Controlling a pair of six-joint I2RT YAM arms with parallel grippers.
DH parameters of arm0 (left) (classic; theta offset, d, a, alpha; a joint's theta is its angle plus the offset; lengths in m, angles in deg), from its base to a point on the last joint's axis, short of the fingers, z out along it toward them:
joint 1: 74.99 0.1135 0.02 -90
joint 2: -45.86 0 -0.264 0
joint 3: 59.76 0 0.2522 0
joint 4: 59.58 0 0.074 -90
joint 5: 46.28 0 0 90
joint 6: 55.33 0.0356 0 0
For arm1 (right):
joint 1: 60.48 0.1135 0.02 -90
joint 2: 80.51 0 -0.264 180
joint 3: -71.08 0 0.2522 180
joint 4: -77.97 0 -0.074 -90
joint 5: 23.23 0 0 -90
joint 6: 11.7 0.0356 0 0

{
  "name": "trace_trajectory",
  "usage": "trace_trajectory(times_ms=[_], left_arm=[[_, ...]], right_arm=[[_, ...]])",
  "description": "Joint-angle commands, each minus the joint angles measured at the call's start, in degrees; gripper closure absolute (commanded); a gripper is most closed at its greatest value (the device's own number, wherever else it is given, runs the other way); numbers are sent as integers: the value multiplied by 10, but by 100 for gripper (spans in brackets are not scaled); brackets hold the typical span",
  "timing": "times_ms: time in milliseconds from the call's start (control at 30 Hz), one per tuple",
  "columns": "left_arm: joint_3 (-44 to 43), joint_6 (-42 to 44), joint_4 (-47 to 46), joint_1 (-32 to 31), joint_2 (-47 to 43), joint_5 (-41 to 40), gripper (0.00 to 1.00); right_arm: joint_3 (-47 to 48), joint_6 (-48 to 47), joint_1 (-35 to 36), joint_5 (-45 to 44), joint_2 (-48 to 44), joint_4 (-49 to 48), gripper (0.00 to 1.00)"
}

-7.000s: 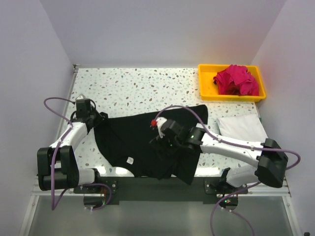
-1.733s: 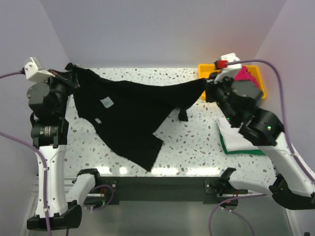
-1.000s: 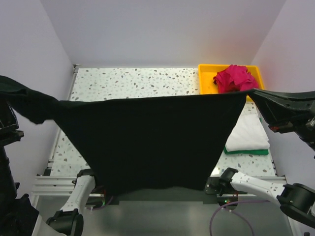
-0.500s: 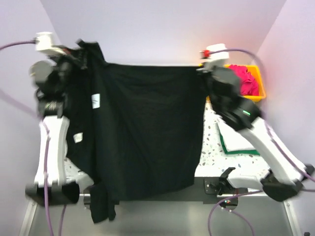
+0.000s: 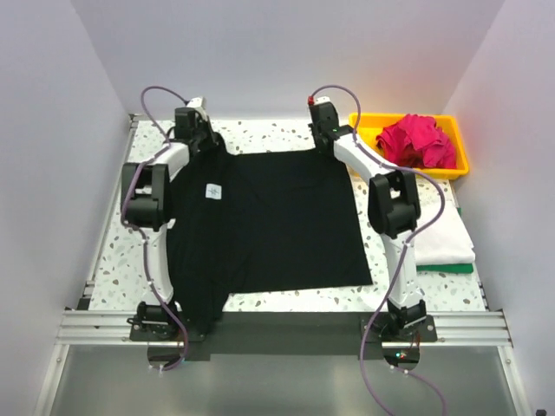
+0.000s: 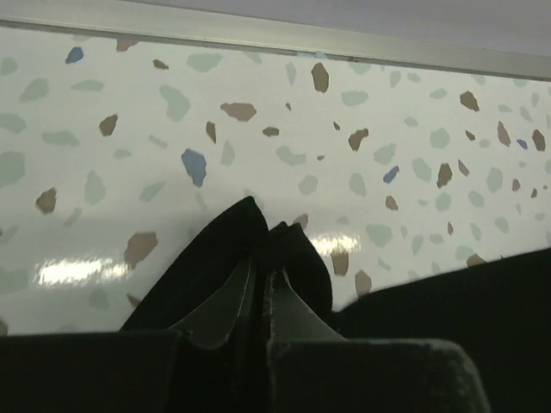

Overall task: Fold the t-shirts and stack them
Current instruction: Flatten the tshirt out

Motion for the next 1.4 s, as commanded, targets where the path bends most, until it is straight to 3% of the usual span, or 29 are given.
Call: trace_trajectory(times_ms=[0,267,367,400,433,467,567,800,967,1167,1367], left_arm=[[-123,35,17,-3,55,-24,100],[-168,32,-38,-5,127,-81,88],[-219,30,-19,-6,154,-69,53],[-245,30,-10,-6,158,-65,20],[-257,30,1,-7,160,-65,9],[-266,33,21,-7,154,-76,0],[-263,41,50,-7,101,-107,0],[-113,0,116,-7,-88,-222,0],[64,-23,85,-7,-188,-157,0],[119,-47,91,-7,-171,-93,0],[56,-39,82,-7,-90,-86,0]], right_arm=[[122,-14,-13,-16,62,27,100],[152,-9,-33,-45,97,-74,98],[178,-19,-34,-63,119,-82,77],[186,-21,-33,-69,124,-78,53],[193,-22,-33,-70,128,-73,43],[199,-23,-34,-70,126,-62,22],[176,-20,-34,-59,89,-61,1],[39,44,-31,66,-63,-69,1],[-96,133,-30,198,-133,-88,1],[-108,170,-27,248,-108,-76,1],[-13,143,-27,232,-16,-23,1]])
